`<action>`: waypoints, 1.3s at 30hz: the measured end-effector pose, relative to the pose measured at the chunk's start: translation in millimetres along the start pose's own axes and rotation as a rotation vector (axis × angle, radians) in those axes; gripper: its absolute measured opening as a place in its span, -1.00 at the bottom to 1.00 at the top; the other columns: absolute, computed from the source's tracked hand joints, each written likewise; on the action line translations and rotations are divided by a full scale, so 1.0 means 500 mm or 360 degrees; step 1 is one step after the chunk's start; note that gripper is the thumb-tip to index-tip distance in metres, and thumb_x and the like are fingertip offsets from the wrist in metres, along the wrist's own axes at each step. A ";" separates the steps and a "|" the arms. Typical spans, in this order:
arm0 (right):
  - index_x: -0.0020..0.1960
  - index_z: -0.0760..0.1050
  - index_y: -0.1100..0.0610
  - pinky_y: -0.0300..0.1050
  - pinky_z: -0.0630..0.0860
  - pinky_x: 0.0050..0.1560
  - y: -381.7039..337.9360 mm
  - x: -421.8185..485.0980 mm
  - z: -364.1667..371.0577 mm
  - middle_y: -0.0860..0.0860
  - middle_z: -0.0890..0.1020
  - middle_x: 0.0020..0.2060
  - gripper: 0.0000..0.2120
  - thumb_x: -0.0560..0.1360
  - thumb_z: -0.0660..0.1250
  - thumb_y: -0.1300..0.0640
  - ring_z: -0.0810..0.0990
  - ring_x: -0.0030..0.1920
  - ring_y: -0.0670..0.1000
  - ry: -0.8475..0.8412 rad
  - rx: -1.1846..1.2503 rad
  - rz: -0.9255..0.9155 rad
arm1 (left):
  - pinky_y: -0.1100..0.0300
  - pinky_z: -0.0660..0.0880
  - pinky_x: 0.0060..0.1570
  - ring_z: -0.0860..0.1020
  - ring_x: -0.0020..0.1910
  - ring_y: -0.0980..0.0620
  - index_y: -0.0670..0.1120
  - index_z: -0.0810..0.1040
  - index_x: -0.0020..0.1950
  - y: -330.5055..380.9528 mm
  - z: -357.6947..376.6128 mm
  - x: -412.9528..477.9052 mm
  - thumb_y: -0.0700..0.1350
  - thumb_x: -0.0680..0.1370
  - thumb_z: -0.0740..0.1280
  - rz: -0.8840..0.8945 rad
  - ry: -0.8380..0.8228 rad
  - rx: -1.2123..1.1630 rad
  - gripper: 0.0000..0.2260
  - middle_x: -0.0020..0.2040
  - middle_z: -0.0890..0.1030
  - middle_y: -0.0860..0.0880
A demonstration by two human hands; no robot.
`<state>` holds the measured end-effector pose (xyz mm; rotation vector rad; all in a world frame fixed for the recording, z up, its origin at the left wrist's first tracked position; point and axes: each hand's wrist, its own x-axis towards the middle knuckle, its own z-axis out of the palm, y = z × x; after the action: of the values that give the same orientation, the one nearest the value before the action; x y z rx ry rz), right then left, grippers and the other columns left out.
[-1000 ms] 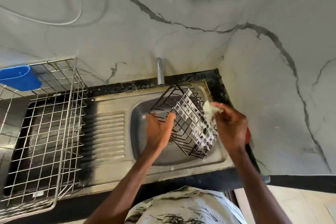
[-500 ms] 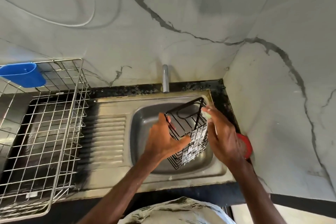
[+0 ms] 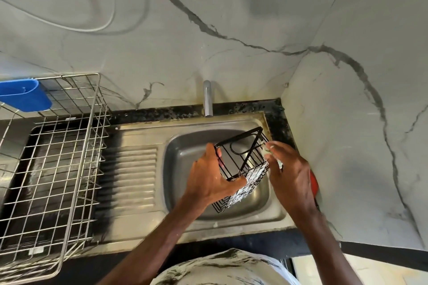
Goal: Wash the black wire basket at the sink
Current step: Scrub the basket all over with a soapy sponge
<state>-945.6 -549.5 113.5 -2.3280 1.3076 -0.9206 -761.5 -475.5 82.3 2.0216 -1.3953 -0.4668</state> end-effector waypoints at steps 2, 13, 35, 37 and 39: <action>0.18 0.64 0.32 -0.42 0.41 0.17 0.006 0.001 -0.003 0.19 0.71 0.07 -0.80 0.57 0.39 0.36 0.71 0.05 0.16 -0.0078 -0.0018 -0.0001 | 0.27 0.40 -0.31 0.47 -0.28 0.19 -0.13 0.42 0.15 0.003 0.000 -0.001 0.46 0.24 0.35 0.0020 0.0000 0.0027 -0.23 -0.21 0.46 0.12; 0.12 0.69 0.25 -0.51 0.42 0.06 -0.017 -0.007 -0.011 0.13 0.74 0.00 -0.77 0.51 0.41 0.42 0.72 -0.04 0.09 0.0163 -0.0030 0.0064 | 0.23 0.47 -0.32 0.48 -0.29 0.17 -0.09 0.39 0.12 0.008 -0.001 -0.006 0.44 0.26 0.35 0.0021 -0.0003 0.0012 -0.29 -0.24 0.47 0.09; 0.12 0.71 0.14 -0.56 0.46 -0.04 0.010 -0.007 0.001 0.02 0.66 0.04 -0.78 0.55 0.41 0.35 0.64 -0.03 -0.15 -0.0156 0.0250 -0.0036 | 0.21 0.41 -0.30 0.38 -0.33 0.25 -0.08 0.38 0.09 0.006 0.012 -0.013 0.43 0.24 0.43 0.0043 -0.0021 0.0118 -0.29 -0.25 0.38 0.18; 0.12 0.70 0.19 -0.59 0.46 -0.03 0.031 -0.003 0.002 0.09 0.67 0.04 -0.74 0.52 0.39 0.44 0.69 -0.07 -0.04 -0.0116 0.0139 0.0006 | 0.21 0.42 -0.29 0.37 -0.33 0.25 -0.09 0.38 0.11 0.009 0.011 -0.013 0.40 0.25 0.48 0.0065 -0.0033 0.0138 -0.28 -0.24 0.38 0.18; 0.09 0.70 0.23 -0.61 0.44 -0.01 0.037 0.000 0.005 0.14 0.68 0.02 -0.76 0.52 0.37 0.46 0.69 -0.10 0.00 -0.0029 0.0094 0.0031 | 0.22 0.42 -0.27 0.38 -0.32 0.24 -0.11 0.39 0.13 0.010 0.011 -0.016 0.37 0.25 0.52 0.0071 -0.0045 0.0144 -0.27 -0.22 0.39 0.17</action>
<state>-955.7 -559.2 101.3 -2.2699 1.2766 -0.9171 -771.3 -470.9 80.9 2.0579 -1.5001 -0.4211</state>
